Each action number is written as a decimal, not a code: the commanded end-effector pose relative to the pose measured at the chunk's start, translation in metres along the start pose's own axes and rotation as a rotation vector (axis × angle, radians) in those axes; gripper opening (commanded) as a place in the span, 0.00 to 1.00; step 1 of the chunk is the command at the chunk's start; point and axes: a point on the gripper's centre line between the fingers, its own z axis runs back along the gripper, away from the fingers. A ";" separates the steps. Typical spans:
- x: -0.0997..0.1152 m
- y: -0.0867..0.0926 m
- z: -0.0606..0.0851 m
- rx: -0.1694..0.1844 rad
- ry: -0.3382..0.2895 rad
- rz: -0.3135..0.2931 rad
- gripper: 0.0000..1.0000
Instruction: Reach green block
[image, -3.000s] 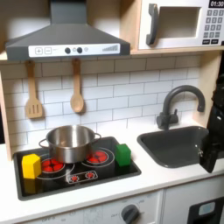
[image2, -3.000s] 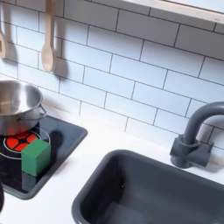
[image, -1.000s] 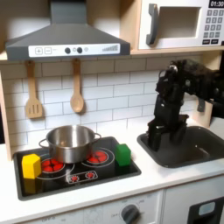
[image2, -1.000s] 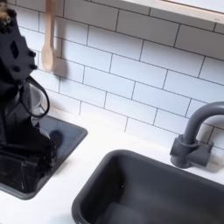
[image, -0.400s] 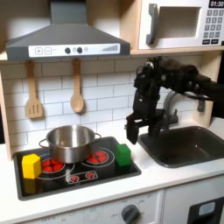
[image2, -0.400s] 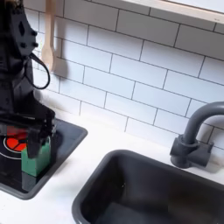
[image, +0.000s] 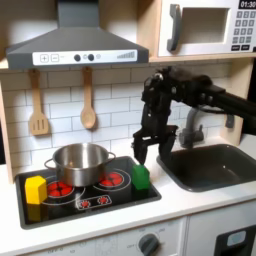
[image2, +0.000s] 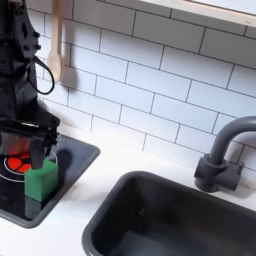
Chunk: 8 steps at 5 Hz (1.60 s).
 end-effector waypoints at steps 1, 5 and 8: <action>0.013 -0.001 -0.012 0.000 0.003 -0.028 1.00; 0.023 -0.008 -0.032 -0.011 0.039 -0.087 1.00; 0.029 -0.014 -0.047 -0.011 0.052 -0.077 1.00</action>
